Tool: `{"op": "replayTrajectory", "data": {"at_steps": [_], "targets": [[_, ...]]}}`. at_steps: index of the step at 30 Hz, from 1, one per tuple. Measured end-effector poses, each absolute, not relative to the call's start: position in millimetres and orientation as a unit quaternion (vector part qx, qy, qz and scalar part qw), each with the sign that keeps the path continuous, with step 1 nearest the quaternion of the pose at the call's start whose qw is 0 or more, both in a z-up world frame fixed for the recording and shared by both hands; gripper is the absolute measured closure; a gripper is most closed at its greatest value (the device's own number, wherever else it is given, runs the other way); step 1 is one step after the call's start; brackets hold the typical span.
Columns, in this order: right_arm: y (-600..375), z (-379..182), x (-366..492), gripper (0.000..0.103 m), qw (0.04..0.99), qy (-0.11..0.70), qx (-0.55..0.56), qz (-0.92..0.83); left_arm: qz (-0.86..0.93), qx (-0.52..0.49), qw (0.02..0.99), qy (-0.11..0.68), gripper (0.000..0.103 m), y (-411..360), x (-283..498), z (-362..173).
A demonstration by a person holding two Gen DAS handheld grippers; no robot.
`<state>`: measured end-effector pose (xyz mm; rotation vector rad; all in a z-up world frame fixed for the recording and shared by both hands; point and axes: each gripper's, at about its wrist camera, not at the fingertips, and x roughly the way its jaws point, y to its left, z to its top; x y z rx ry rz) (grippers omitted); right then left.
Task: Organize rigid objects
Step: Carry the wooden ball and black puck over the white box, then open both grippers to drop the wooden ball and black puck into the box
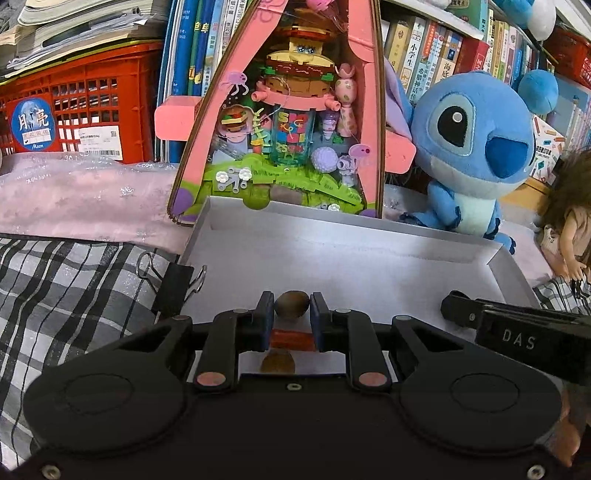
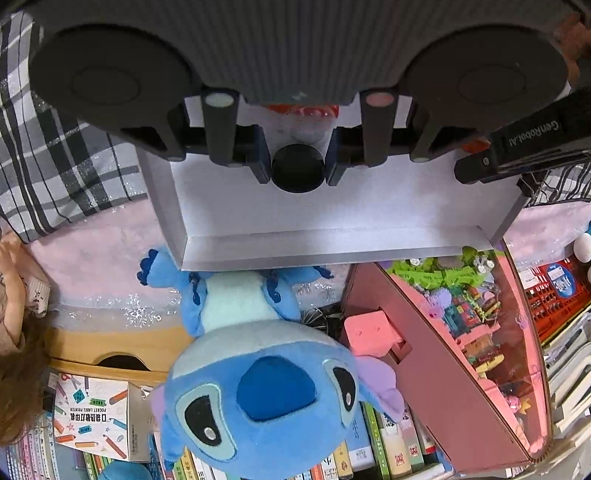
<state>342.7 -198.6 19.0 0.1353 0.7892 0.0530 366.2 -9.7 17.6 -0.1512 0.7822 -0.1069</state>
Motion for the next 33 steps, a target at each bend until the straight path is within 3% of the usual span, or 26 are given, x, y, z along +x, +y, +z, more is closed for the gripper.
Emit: {"op": "replayTrajectory", "data": {"at_steps": [29, 32, 33], "targets": [[-197.8, 16.2, 340.2, 0.061, 0.925, 0.376, 0.054, 0.025, -0.049, -0.071, 0.922, 0.377, 0.083, -9.4, 363.4, 14.0], [-198.0, 15.8, 340.3, 0.052, 0.925, 0.375, 0.055, 0.024, -0.05, -0.072, 0.922, 0.376, 0.078, -9.5, 363.0, 14.6], [-198.5, 15.7, 340.2, 0.051, 0.925, 0.374, 0.057, 0.024, -0.048, -0.072, 0.923, 0.375, 0.07, -9.5, 362.1, 15.3]]}}
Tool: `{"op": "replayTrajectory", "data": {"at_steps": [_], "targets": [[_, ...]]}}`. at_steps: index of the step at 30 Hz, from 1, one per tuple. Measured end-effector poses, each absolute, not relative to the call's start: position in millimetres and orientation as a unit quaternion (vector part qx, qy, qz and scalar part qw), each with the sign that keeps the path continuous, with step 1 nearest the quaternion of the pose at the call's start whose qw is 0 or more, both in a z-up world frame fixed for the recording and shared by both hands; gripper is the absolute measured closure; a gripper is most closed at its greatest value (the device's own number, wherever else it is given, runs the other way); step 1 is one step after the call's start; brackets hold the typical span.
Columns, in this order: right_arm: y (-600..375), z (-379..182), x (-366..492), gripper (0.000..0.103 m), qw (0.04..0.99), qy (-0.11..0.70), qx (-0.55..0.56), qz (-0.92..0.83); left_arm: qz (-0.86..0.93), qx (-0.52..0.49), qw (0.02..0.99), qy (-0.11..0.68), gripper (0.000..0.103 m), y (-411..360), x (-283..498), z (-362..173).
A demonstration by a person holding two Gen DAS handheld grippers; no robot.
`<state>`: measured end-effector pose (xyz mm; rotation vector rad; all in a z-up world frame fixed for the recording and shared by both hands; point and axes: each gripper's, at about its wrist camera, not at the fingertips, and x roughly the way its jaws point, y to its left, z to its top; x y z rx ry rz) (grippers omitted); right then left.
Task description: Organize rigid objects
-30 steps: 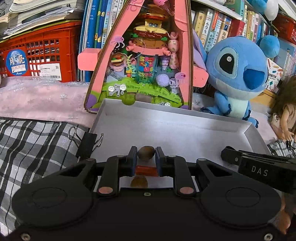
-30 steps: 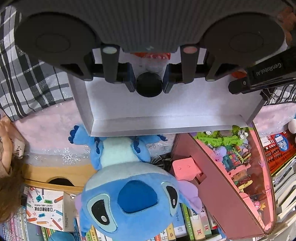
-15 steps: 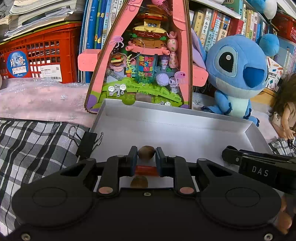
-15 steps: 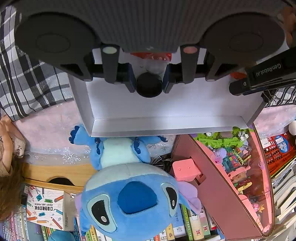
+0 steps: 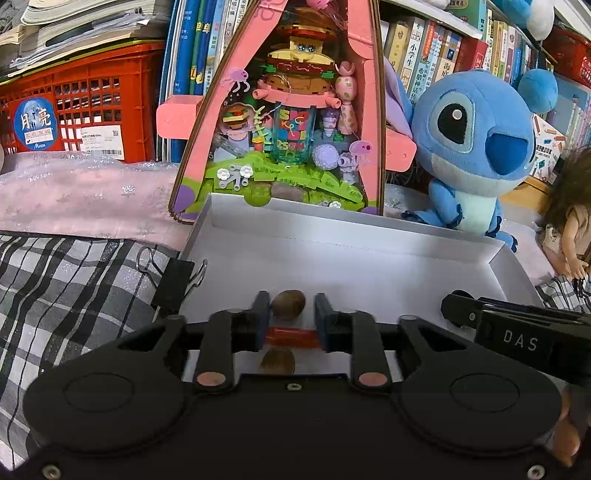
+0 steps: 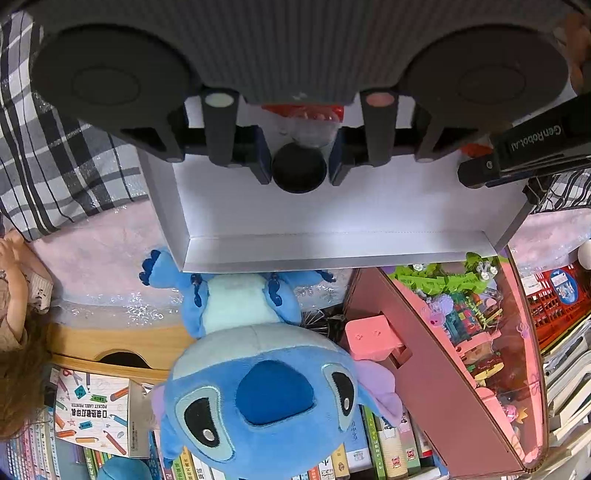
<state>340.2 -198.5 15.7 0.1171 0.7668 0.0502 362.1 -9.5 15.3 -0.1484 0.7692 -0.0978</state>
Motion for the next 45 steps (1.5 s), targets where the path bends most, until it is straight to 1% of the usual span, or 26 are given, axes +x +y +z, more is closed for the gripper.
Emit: {"op": "replayTrajectory", "data": {"at_steps": [1, 4, 5, 7, 9, 12, 15, 17, 22, 29, 39, 41, 45], "targets": [[-198.9, 15.7, 339.7, 0.048, 0.926, 0.373, 0.059, 0.025, -0.045, -0.073, 0.925, 0.371, 0.063, -9.1, 360.9, 16.3], [-200.3, 16.5, 338.0, 0.038, 0.927, 0.37, 0.065, 0.021, -0.051, -0.079, 0.925, 0.368, 0.057, -8.0, 358.0, 19.2], [-201.0, 17.4, 336.6, 0.036, 0.928, 0.367, 0.068, 0.02, -0.051, -0.079, 0.925, 0.368, 0.056, -8.0, 356.6, 20.2], [-202.4, 19.9, 333.1, 0.034, 0.93, 0.359, 0.068, 0.018, -0.047, -0.074, 0.927, 0.366, 0.045, -8.6, 352.0, 23.5], [-203.6, 23.2, 328.3, 0.031, 0.933, 0.352, 0.069, 0.017, -0.042, -0.066, 0.93, 0.358, 0.04, -8.9, 345.8, 28.0], [-205.3, 30.6, 319.9, 0.027, 0.937, 0.341, 0.071, 0.018, -0.04, -0.059, 0.934, 0.35, 0.036, -8.1, 336.9, 36.6], [-207.3, 40.1, 310.6, 0.024, 0.942, 0.326, 0.071, 0.014, -0.035, -0.06, 0.938, 0.339, 0.026, -5.0, 324.3, 46.0], [-208.6, 47.0, 302.3, 0.02, 0.946, 0.317, 0.07, 0.014, -0.036, -0.052, 0.942, 0.33, 0.025, -4.2, 313.7, 52.8], [-209.6, 61.6, 277.3, 0.017, 0.953, 0.296, 0.061, 0.015, -0.039, -0.049, 0.947, 0.314, 0.02, 2.1, 281.5, 69.2], [-206.7, 76.7, 229.7, 0.011, 0.962, 0.269, 0.039, 0.02, -0.037, -0.048, 0.952, 0.301, 0.019, 11.3, 232.2, 77.9], [-198.4, 68.9, 165.2, 0.009, 0.968, 0.246, 0.032, 0.027, -0.05, -0.034, 0.957, 0.284, 0.018, 11.0, 163.9, 62.6], [-196.0, 62.4, 155.1, 0.007, 0.97, 0.242, 0.025, 0.027, -0.05, -0.032, 0.955, 0.29, 0.018, 10.0, 153.9, 56.2], [-190.7, 47.4, 136.1, 0.007, 0.97, 0.24, 0.004, 0.027, -0.042, -0.035, 0.951, 0.306, 0.018, 9.9, 141.7, 40.3]]}}
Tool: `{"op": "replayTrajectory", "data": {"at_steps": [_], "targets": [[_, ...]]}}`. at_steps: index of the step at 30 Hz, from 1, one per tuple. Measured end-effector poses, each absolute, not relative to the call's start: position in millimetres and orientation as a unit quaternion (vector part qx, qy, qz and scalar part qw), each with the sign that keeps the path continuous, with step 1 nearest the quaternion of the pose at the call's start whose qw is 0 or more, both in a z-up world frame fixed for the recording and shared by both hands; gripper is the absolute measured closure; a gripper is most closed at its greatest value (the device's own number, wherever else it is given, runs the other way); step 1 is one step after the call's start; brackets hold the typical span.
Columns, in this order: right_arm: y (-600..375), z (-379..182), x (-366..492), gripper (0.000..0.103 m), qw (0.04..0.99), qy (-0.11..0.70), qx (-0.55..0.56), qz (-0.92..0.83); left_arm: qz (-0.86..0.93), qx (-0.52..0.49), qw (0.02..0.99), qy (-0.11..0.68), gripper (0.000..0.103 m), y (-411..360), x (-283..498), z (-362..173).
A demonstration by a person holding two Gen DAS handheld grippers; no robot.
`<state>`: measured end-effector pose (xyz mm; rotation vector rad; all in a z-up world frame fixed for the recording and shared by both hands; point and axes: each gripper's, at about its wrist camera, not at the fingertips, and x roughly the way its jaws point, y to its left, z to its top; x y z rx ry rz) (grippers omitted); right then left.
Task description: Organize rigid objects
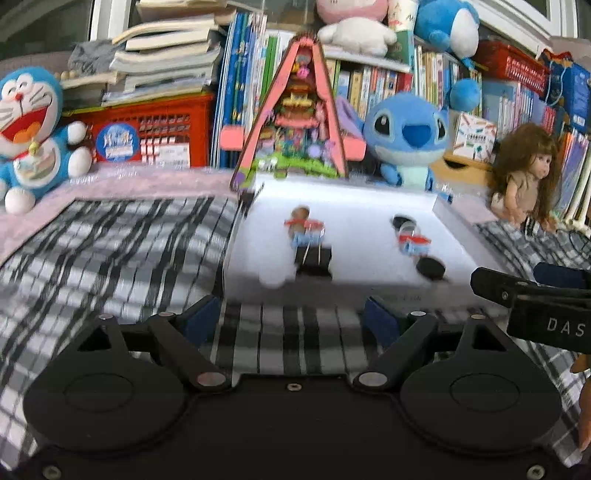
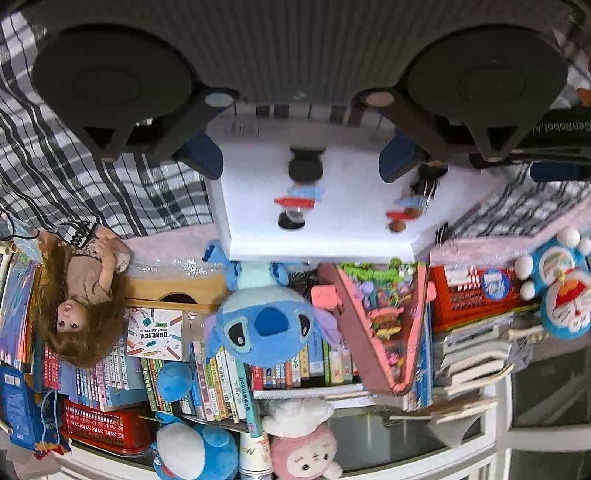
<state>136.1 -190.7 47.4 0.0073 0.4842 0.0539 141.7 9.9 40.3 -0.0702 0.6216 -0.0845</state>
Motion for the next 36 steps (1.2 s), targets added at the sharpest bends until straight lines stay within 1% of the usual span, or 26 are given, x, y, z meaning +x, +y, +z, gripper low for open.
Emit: {"op": "replayTrajectory", "data": {"at_steps": [6, 9, 15, 17, 21, 27, 36], "targets": [[-189.7, 27.3, 128.3, 0.006, 0.965, 0.261, -0.004, 0.023, -0.023, -0.039, 0.941, 0.334, 0.017, 10.6, 134.8, 14.8], [-189.6, 17.7, 127.0, 0.005, 0.962, 0.272, -0.01, 0.021, -0.021, -0.031, 0.942, 0.333, 0.017, 9.4, 133.4, 8.1], [-186.8, -0.2, 133.6, 0.002, 0.952, 0.306, -0.025, 0.018, -0.02, -0.006, 0.944, 0.331, 0.011, 1.5, 135.0, 3.2], [-187.3, -1.9, 136.3, 0.001, 0.949, 0.313, -0.021, 0.016, -0.019, -0.002, 0.943, 0.332, 0.01, 0.0, 136.2, 2.9], [-187.0, -5.4, 139.9, 0.0, 0.945, 0.327, -0.022, 0.017, -0.018, -0.004, 0.941, 0.337, 0.004, 0.7, 138.2, 1.8], [-193.1, -6.9, 141.8, 0.0, 0.942, 0.334, -0.003, 0.024, -0.004, -0.005, 0.941, 0.339, 0.001, 1.6, 138.9, 1.0], [-192.1, -7.2, 142.0, 0.0, 0.942, 0.334, -0.002, 0.025, 0.0, -0.003, 0.94, 0.342, 0.0, 0.9, 139.4, 0.1]]}}
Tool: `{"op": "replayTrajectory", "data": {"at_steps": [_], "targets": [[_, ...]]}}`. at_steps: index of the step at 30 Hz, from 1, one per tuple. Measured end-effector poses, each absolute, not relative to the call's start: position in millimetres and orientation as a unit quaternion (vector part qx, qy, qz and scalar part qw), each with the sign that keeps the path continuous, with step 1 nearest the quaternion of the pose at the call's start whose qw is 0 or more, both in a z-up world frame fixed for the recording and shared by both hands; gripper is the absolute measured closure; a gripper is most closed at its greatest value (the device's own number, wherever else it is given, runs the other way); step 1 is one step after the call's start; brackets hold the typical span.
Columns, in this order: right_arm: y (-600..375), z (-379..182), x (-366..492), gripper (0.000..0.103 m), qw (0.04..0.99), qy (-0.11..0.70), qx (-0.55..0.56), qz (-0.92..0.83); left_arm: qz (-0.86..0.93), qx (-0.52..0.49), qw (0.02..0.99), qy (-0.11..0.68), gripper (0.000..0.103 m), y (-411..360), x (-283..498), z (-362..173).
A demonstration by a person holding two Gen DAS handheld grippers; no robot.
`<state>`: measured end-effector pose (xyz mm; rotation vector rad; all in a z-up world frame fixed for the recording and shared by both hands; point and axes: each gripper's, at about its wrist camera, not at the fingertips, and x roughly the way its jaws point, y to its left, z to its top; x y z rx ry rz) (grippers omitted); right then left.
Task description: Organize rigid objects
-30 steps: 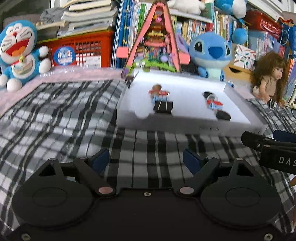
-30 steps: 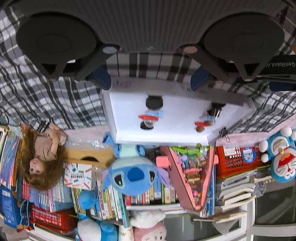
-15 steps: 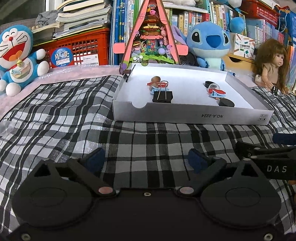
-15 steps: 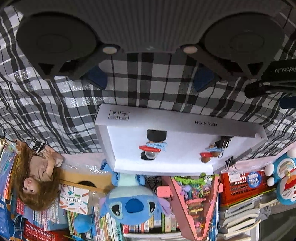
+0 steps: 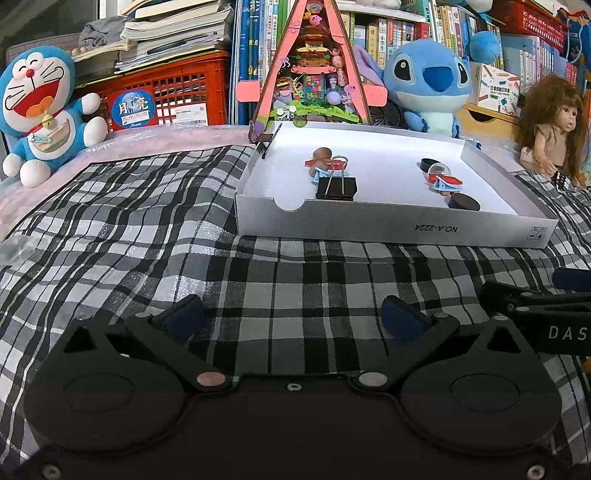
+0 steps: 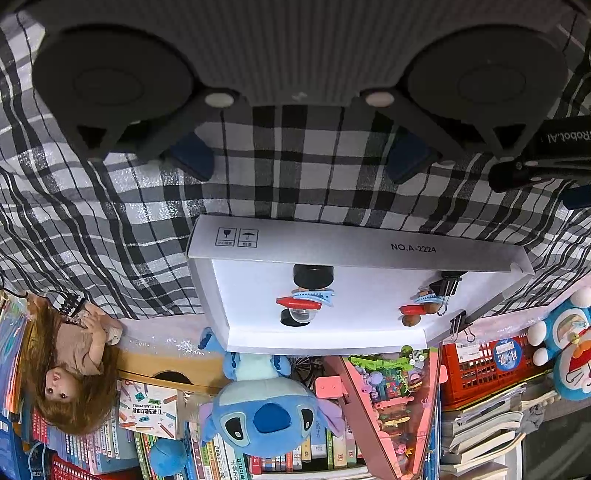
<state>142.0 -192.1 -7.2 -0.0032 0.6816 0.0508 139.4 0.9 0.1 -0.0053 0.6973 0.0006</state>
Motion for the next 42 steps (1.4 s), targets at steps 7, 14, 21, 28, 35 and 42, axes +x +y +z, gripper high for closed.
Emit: {"op": "replayTrajectory", "data": {"at_steps": [7, 14, 21, 28, 35, 42], "targets": [[-192.1, -7.6, 142.0, 0.0, 0.942, 0.334, 0.001, 0.026, 0.001, -0.007, 0.941, 0.339, 0.0, 1.9, 137.7, 0.2], [-192.6, -7.7, 142.0, 0.0, 0.942, 0.334, 0.002, 0.026, 0.002, -0.006, 0.94, 0.34, 0.0, 2.1, 137.5, 0.4], [-192.5, -7.9, 142.1, 0.0, 0.942, 0.334, 0.002, 0.026, 0.002, -0.006, 0.94, 0.34, 0.0, 2.1, 137.7, 0.4], [-192.6, -8.0, 142.3, 0.0, 0.942, 0.334, 0.002, 0.026, 0.002, -0.005, 0.94, 0.34, 0.0, 2.3, 137.2, 0.4], [-192.7, -7.9, 142.3, 0.0, 0.942, 0.334, 0.002, 0.026, 0.002, -0.004, 0.94, 0.34, 0.0, 1.5, 137.9, 0.3], [-192.5, -7.9, 142.5, 0.0, 0.942, 0.334, 0.002, 0.026, 0.002, -0.004, 0.94, 0.34, 0.0, 1.3, 138.0, 0.3]]}}
